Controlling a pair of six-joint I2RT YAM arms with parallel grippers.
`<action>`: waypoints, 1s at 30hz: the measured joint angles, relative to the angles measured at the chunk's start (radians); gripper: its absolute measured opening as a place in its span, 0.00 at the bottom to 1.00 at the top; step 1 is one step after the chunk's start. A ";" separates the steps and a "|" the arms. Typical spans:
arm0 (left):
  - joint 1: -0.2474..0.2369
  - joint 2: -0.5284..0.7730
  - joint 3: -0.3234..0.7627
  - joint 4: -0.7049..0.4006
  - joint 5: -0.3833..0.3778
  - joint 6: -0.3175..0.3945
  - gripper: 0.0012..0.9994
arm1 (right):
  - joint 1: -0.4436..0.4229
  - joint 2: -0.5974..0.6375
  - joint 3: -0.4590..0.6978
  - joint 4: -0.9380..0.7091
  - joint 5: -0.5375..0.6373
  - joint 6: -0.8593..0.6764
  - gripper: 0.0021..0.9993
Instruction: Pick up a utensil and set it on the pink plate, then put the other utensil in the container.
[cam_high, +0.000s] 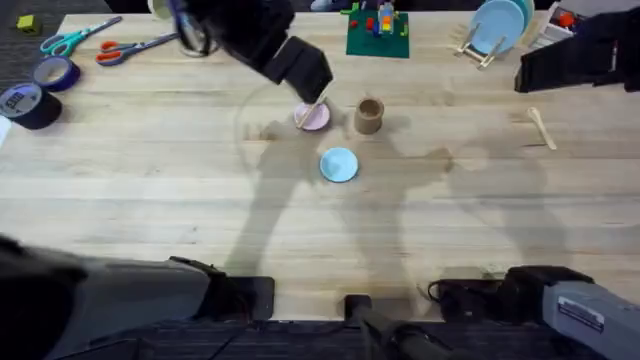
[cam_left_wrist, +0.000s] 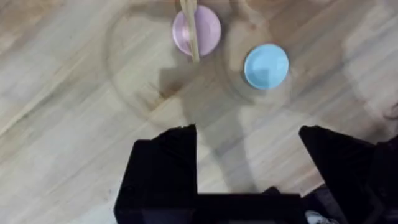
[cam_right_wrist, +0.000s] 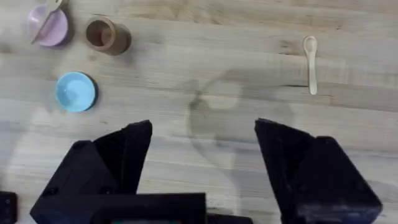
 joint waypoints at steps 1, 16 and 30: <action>0.000 -0.017 0.000 -0.019 0.000 0.000 1.00 | 0.000 0.000 0.000 0.000 0.000 0.000 1.00; 0.000 -0.343 0.000 -0.128 -0.064 0.006 1.00 | 0.000 0.000 0.000 0.000 0.000 0.000 1.00; 0.008 -0.766 -0.279 -0.004 -0.042 0.014 0.99 | 0.000 0.000 0.000 0.000 0.000 0.000 1.00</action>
